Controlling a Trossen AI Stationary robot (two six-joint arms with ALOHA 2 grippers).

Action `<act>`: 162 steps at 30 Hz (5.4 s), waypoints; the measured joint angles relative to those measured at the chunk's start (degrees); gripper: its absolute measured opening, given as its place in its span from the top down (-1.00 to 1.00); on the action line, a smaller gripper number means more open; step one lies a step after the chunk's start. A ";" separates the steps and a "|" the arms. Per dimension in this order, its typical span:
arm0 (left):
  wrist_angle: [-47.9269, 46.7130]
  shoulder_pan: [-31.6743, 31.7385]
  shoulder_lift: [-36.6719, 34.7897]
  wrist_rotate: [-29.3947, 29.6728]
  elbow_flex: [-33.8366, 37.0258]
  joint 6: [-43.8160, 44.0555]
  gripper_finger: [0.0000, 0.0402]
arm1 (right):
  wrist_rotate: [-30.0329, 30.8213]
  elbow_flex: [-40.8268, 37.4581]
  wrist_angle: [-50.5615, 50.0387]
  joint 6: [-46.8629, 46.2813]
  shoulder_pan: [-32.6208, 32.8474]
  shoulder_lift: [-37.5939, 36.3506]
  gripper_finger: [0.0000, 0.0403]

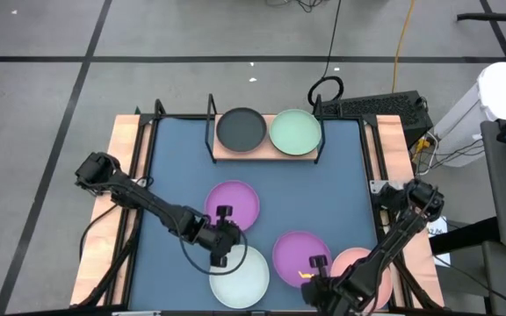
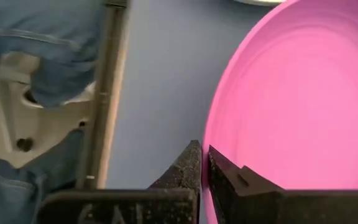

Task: Place and stack plates onto a shelf
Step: Stack the purple bowl on the green bowl, then stack the green bowl on the black bowl

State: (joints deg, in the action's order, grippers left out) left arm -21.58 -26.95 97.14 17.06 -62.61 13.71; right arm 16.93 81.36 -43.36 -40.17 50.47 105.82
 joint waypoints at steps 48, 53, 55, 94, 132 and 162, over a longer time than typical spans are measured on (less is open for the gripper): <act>0.28 1.15 -0.73 -0.11 0.00 -6.57 0.35 | 7.36 2.58 -7.85 52.10 -43.01 -16.10 0.99; -2.77 2.85 -1.22 -0.10 0.00 -8.64 0.35 | 3.67 2.58 -7.89 55.38 -49.27 -16.17 0.99; -4.11 3.59 -1.38 0.00 0.00 -8.73 0.35 | 3.72 2.58 -8.02 56.43 -51.61 -16.15 0.99; 0.87 9.21 -1.33 -2.03 0.00 -7.58 0.35 | -3.36 -14.32 6.76 62.37 -70.06 -16.13 0.99; 0.87 9.19 -1.31 -2.03 -0.02 -6.10 0.35 | -3.16 -14.32 7.79 56.90 -65.91 -20.41 0.65; 0.35 7.52 -1.30 -3.53 -0.04 -0.72 0.35 | 2.52 -14.29 -7.93 -4.02 -16.04 -28.64 0.65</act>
State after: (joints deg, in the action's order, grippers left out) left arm -21.23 -19.43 95.84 13.53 -62.65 12.98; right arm 19.45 67.07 -51.28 -44.18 34.43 77.18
